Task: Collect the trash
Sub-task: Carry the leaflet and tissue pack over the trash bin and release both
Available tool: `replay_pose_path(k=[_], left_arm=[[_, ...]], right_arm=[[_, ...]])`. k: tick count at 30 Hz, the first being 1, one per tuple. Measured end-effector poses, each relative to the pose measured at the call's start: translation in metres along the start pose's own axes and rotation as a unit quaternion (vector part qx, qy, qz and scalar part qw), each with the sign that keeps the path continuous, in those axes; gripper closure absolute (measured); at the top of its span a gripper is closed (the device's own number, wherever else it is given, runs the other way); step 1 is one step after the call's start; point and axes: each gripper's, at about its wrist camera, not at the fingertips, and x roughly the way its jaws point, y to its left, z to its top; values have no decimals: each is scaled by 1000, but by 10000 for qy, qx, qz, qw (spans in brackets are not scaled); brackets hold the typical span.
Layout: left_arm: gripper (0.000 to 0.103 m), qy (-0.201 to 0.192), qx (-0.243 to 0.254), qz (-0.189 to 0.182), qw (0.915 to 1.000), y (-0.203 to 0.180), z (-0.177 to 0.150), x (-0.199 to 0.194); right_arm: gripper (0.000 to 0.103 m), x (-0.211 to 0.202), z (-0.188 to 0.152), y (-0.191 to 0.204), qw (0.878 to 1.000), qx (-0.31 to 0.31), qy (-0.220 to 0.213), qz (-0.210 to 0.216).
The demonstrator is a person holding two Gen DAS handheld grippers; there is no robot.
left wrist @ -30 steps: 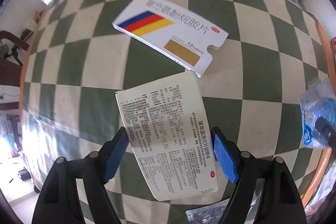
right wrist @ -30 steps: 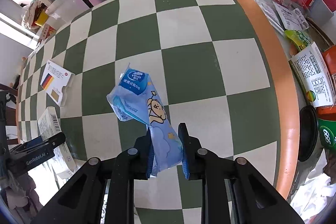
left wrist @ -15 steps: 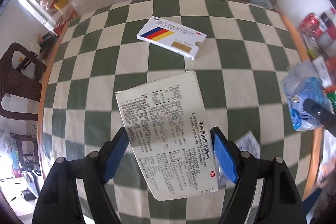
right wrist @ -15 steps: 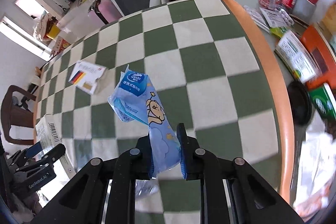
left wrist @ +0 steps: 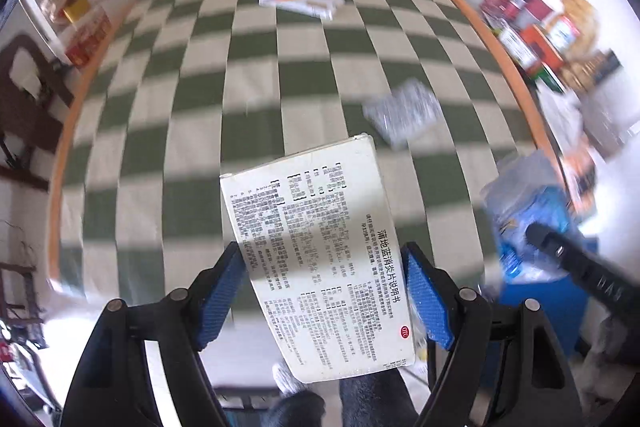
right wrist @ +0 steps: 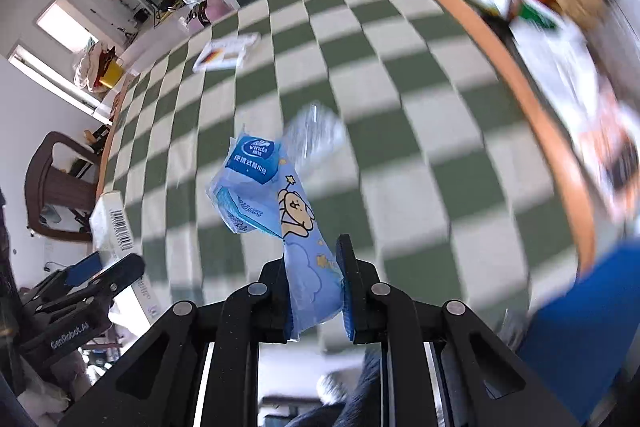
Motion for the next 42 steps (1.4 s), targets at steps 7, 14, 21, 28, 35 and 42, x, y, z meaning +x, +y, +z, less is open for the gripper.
replay_pose_path(k=[7, 14, 21, 28, 35, 42], left_arm=[[26, 637, -262, -559, 9961, 21, -114, 9], [26, 1204, -628, -520, 9894, 42, -187, 81], [26, 1614, -1135, -417, 9794, 64, -220, 246], [17, 1808, -1162, -429, 9757, 84, -216, 389], [0, 1704, -1069, -128, 9795, 107, -212, 434], [0, 1573, -1046, 318, 9815, 124, -236, 421]], right_arm=[[85, -8, -169, -13, 9952, 676, 670, 224], [85, 57, -272, -39, 9832, 956, 1547, 139], [85, 203, -318, -88, 9719, 1405, 1885, 145], [85, 354, -313, -128, 9647, 1749, 1946, 283], [79, 463, -310, -129, 9605, 1638, 2206, 451], [8, 490, -315, -119, 9675, 1278, 2183, 27]])
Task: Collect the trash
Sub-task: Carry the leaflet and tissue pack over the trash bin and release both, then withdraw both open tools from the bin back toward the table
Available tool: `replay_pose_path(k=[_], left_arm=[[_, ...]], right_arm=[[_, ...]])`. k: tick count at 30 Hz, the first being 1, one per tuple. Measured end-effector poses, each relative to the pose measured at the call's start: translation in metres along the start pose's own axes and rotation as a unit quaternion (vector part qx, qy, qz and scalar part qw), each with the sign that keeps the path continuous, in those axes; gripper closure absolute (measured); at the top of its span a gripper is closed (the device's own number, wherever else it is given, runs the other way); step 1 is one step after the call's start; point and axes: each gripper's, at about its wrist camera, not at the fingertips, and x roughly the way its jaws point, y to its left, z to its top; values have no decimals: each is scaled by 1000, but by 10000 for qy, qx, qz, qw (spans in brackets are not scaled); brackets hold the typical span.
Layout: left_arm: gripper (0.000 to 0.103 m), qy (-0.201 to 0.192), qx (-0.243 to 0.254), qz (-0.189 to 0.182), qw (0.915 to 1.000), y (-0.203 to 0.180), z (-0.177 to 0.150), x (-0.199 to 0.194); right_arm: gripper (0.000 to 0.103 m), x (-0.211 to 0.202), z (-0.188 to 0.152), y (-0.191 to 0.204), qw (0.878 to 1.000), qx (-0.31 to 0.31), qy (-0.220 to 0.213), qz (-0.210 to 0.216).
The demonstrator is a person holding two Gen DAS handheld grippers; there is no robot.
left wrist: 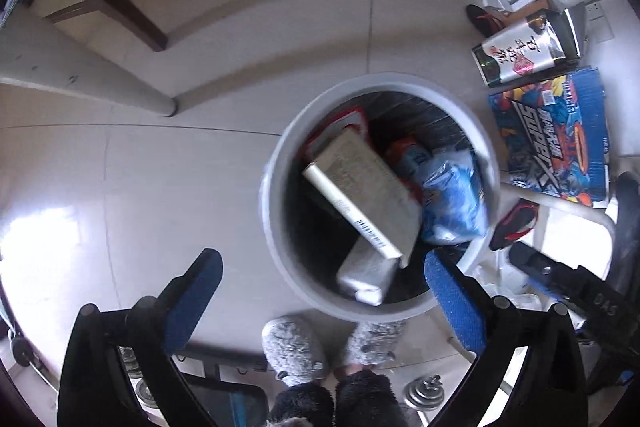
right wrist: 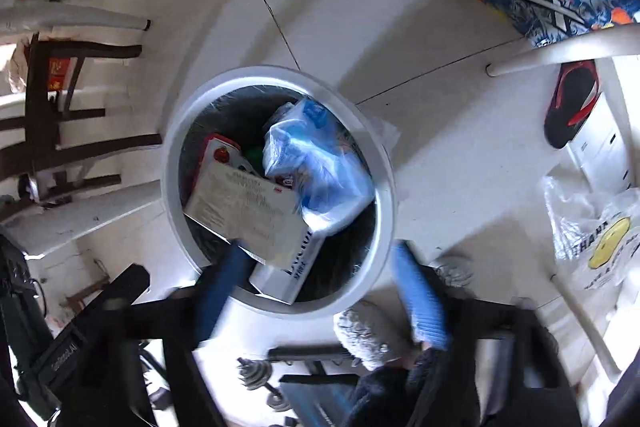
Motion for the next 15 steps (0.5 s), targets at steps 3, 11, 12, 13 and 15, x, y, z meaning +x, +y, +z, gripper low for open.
replay_pose_path(k=[3, 11, 12, 13, 15], left_arm=[[0, -121, 13, 380, 9992, 5, -17, -11], [0, -117, 123, 650, 9977, 5, -58, -57], [0, -121, 115, 638, 9978, 4, -62, -65], [0, -127, 118, 628, 9979, 3, -64, -70], [0, -175, 136, 636, 9977, 1, -69, -87]], right_arm=[[2, -13, -12, 9, 9968, -364, -281, -651], [0, -65, -60, 33, 9773, -1175, -847, -1543], [0, -73, -66, 37, 9759, -1214, -897, -1577], [0, -81, -72, 40, 9748, -1234, -942, -1600], [0, -99, -82, 44, 9729, -1288, -1030, -1621]])
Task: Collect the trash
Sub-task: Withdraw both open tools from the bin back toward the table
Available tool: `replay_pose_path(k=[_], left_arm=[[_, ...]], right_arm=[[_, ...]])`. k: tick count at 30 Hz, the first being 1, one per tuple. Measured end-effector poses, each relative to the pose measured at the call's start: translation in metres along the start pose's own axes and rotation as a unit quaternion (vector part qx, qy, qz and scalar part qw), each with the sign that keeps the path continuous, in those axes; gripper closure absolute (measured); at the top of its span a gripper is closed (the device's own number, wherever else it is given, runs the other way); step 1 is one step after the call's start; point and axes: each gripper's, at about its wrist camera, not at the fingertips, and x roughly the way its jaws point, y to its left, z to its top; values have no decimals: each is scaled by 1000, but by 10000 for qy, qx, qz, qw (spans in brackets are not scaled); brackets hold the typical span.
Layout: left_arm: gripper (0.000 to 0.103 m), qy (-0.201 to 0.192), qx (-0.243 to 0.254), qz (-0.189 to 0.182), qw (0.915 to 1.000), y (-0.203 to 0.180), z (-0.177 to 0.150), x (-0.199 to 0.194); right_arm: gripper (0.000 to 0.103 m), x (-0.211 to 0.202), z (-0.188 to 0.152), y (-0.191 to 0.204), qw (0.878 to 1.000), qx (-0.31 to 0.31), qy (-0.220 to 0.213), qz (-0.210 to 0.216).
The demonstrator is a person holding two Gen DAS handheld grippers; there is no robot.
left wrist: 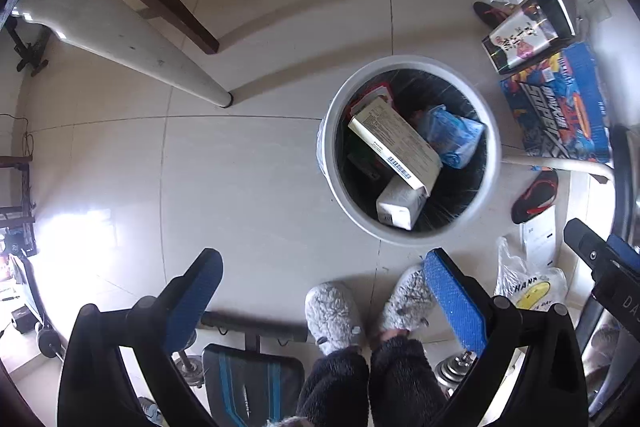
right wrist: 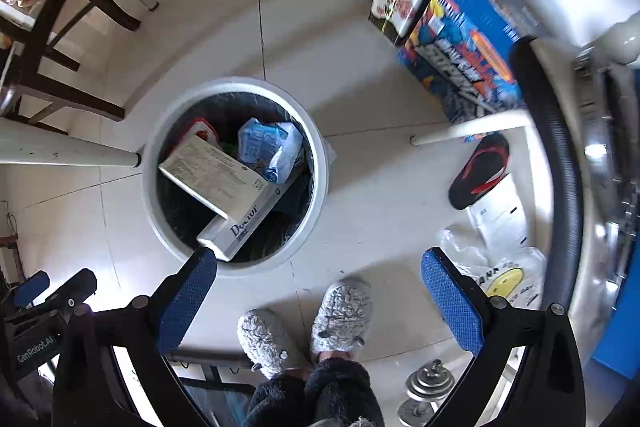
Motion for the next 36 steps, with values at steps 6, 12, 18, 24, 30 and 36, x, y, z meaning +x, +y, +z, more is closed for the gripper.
replay_pose_path(k=[6, 12, 18, 24, 30, 36], left_arm=[[0, -69, 86, -109, 9999, -2, -18, -60], [0, -210, 308, -92, 9993, -2, -38, -135], [0, -347, 368, -112, 9987, 3, -57, -216], [0, -387, 499, -193, 9978, 6, -69, -275], [0, -700, 621, -223, 9954, 11, -76, -334], [0, -1100, 531, -244, 9922, 12, -58, -376]], right_arm=[[0, -67, -15, 3, 9997, -115, -224, -18], [0, -152, -33, 4, 9991, -147, -401, 38], [0, -239, -51, 1, 9986, -120, -489, 183], [0, -326, -61, -3, 9972, -136, -671, 284], [0, -394, -70, 1, 9960, -250, -793, 322], [0, -447, -58, 1, 9930, -19, -999, 638]])
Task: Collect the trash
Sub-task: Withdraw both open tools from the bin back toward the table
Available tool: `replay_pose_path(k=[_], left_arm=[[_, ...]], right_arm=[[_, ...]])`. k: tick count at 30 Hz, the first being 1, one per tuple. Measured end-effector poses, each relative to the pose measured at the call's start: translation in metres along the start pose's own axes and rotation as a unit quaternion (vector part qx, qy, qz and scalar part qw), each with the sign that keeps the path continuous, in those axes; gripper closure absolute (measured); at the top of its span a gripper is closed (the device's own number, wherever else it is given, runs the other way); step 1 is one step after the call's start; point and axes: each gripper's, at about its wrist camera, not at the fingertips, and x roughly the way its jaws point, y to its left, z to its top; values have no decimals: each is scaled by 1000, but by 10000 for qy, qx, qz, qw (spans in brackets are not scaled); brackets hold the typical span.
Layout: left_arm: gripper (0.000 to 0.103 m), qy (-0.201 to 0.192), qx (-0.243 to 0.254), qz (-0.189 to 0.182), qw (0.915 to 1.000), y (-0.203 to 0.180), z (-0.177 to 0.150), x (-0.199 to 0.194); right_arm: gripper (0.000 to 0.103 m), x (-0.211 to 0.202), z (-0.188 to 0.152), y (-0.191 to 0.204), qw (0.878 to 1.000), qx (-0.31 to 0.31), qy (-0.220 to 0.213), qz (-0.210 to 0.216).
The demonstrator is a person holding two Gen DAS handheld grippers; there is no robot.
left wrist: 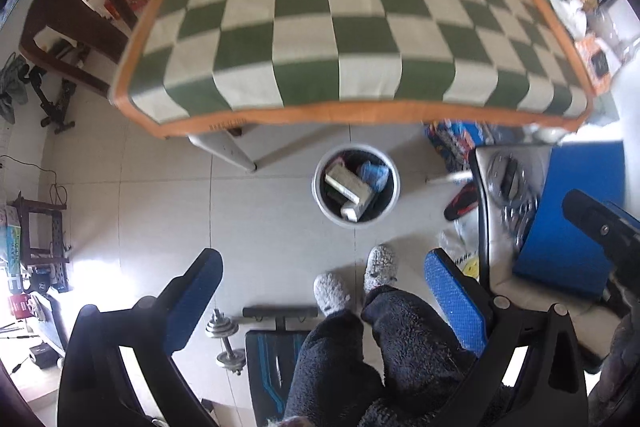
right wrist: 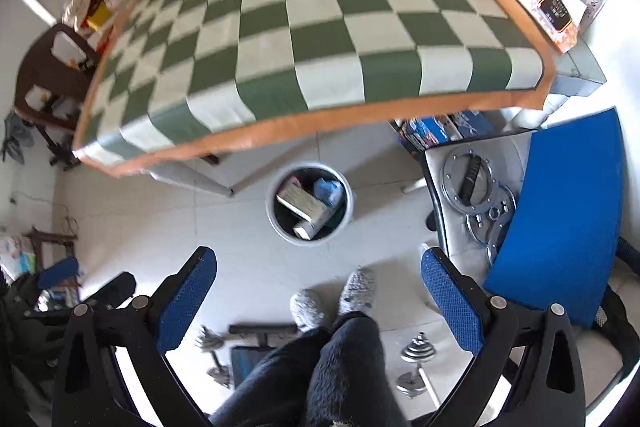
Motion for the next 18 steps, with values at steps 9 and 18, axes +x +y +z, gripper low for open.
replay_pose_path(k=[9, 18], left_arm=[[0, -693, -56, 441, 9966, -6, 107, -15], [0, -372, -715, 1064, 9911, -23, 255, 43]], right_arm=[[0, -24, 109, -15, 9975, 554, -253, 367], [0, 93, 314, -59, 9869, 1379, 650, 524]])
